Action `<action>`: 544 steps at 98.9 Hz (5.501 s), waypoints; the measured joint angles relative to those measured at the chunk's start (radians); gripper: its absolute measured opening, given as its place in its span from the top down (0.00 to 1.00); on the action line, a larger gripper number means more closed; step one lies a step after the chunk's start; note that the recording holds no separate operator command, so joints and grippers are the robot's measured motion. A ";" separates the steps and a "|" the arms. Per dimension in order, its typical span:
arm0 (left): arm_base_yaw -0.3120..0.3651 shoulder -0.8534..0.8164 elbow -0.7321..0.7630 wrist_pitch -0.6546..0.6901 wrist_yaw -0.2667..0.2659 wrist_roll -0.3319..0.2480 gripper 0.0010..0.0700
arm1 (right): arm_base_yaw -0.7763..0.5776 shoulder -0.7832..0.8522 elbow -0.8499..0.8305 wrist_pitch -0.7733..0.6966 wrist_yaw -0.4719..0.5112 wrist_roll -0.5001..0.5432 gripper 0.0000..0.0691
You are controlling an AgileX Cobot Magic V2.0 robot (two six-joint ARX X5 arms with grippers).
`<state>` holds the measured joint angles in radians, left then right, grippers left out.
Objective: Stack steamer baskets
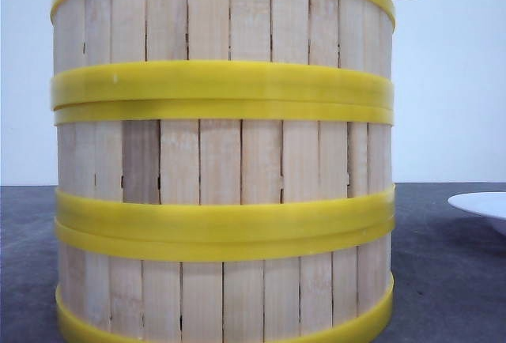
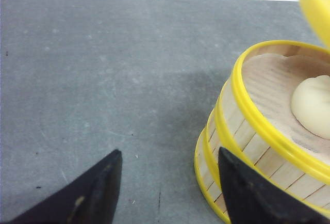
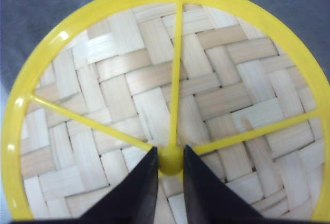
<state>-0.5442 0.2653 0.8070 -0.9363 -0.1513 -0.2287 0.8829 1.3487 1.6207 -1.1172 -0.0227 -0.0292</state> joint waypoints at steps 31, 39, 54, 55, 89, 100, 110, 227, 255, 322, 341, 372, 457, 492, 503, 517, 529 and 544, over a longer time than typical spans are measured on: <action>0.000 0.000 0.000 0.000 0.000 0.000 0.50 | 0.049 0.068 0.000 0.011 -0.002 0.000 0.92; 0.000 0.000 0.000 0.000 0.000 0.000 0.50 | 0.049 0.076 0.000 0.018 -0.001 0.000 0.92; 0.000 0.000 0.000 -0.001 0.000 0.000 0.50 | 0.047 0.077 0.000 0.040 -0.002 0.000 0.92; 0.000 0.000 0.000 -0.001 0.000 0.000 0.50 | 0.047 0.077 0.000 0.040 -0.003 0.000 0.92; 0.000 0.000 0.000 -0.001 0.000 0.000 0.50 | 0.053 0.084 0.000 0.016 -0.007 0.000 0.92; 0.000 0.000 0.000 -0.001 0.000 0.000 0.50 | 0.053 0.085 0.000 -0.002 -0.006 0.000 0.92; 0.000 0.000 0.000 -0.001 0.000 0.000 0.50 | 0.055 0.085 0.000 0.004 -0.006 0.000 0.92; 0.000 0.000 0.000 -0.003 0.000 0.000 0.50 | 0.059 0.162 0.004 0.045 -0.042 0.000 0.92; 0.000 0.000 0.000 -0.028 0.000 0.000 0.50 | 0.059 0.166 0.005 0.060 -0.042 0.008 0.63; 0.000 0.000 0.000 -0.025 0.000 0.000 0.50 | 0.060 -0.231 0.006 0.078 0.426 0.114 0.44; 0.000 0.000 0.000 -0.025 0.000 0.000 0.50 | 0.060 -0.370 -0.013 -0.008 0.604 0.166 0.44; 0.000 0.000 0.000 -0.023 0.000 0.000 0.50 | 0.060 -0.618 -0.327 -0.030 0.624 0.336 0.44; 0.000 0.000 0.000 -0.017 0.000 0.000 0.97 | 0.060 -0.683 -0.425 -0.033 0.622 0.420 0.98; 0.000 0.000 0.000 -0.017 0.000 0.000 0.97 | 0.060 -0.683 -0.425 -0.031 0.622 0.420 0.98; 0.000 0.000 0.000 -0.017 0.000 0.000 0.97 | 0.060 -0.683 -0.425 -0.031 0.623 0.421 0.98; 0.006 0.000 0.000 -0.018 0.000 0.002 0.97 | 0.060 -0.683 -0.425 -0.031 0.622 0.421 0.98; 0.060 0.000 0.000 -0.018 -0.005 0.062 0.97 | 0.060 -0.683 -0.425 -0.031 0.623 0.421 0.98; 0.144 0.000 0.000 0.001 -0.005 0.143 0.97 | 0.060 -0.683 -0.425 -0.031 0.623 0.421 0.98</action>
<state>-0.4000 0.2649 0.8070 -0.9352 -0.1562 -0.0853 0.9424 0.6655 1.1957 -1.1484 0.5999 0.3920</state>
